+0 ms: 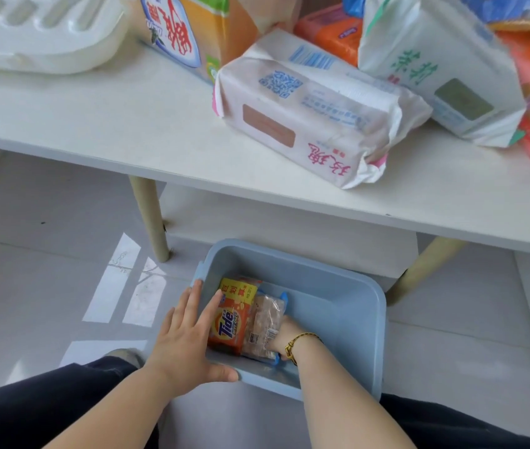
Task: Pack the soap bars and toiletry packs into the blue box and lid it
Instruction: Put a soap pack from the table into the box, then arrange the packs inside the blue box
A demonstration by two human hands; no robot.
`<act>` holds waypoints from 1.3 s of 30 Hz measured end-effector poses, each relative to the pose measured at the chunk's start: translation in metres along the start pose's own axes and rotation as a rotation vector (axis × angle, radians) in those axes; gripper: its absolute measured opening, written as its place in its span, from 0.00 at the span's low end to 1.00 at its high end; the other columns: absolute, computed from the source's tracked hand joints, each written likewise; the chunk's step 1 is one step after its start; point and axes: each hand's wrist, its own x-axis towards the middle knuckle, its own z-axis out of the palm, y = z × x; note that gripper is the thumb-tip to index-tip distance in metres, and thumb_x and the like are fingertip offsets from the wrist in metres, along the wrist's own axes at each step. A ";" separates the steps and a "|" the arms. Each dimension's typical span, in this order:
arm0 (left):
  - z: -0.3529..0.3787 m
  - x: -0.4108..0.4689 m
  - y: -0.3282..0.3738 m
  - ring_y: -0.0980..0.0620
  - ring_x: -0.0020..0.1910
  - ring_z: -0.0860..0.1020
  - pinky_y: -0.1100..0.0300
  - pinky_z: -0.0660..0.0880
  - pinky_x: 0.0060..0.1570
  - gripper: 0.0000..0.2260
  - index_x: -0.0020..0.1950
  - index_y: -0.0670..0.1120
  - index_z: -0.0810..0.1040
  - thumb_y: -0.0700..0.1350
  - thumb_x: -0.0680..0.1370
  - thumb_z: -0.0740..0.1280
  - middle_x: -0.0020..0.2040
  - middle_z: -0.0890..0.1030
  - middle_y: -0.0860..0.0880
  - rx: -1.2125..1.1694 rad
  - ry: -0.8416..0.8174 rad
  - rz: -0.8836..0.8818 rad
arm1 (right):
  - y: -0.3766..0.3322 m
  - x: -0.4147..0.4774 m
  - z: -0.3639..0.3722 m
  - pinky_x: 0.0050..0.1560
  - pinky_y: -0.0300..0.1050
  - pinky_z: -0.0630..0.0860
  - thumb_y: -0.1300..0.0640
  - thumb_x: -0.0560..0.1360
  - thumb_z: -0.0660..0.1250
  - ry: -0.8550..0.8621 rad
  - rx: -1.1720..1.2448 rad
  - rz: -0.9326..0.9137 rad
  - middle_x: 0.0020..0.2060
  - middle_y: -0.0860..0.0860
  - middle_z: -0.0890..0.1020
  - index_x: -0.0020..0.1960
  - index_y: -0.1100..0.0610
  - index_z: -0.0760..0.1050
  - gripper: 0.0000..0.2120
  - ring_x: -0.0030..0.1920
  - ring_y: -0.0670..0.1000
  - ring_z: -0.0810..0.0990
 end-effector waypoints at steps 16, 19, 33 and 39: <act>-0.096 -0.073 0.118 0.41 0.54 0.78 0.51 0.75 0.53 0.15 0.54 0.42 0.77 0.44 0.68 0.64 0.54 0.81 0.39 -0.063 0.863 0.550 | 0.003 -0.245 -0.119 0.54 0.45 0.74 0.61 0.75 0.63 0.784 0.277 -0.483 0.52 0.59 0.83 0.53 0.61 0.79 0.10 0.50 0.54 0.80; -0.119 -0.084 0.134 0.39 0.64 0.66 0.53 0.55 0.66 0.22 0.63 0.42 0.68 0.47 0.69 0.58 0.61 0.75 0.34 -0.039 0.995 0.577 | 0.022 -0.299 -0.147 0.43 0.46 0.76 0.60 0.74 0.64 1.027 0.328 -0.574 0.31 0.51 0.81 0.31 0.51 0.73 0.13 0.35 0.51 0.77; -0.141 -0.087 0.147 0.37 0.58 0.76 0.47 0.56 0.59 0.41 0.60 0.40 0.76 0.51 0.50 0.82 0.59 0.78 0.35 0.274 0.835 0.366 | 0.032 -0.305 -0.276 0.46 0.43 0.69 0.49 0.69 0.72 1.005 0.421 -0.087 0.63 0.58 0.74 0.67 0.63 0.63 0.34 0.58 0.57 0.75; -0.139 -0.083 0.144 0.36 0.57 0.77 0.46 0.57 0.59 0.42 0.60 0.39 0.76 0.51 0.49 0.82 0.59 0.78 0.36 0.286 0.832 0.394 | 0.031 -0.320 -0.282 0.47 0.45 0.70 0.46 0.69 0.71 0.766 0.328 -0.051 0.41 0.52 0.75 0.52 0.53 0.70 0.18 0.43 0.53 0.74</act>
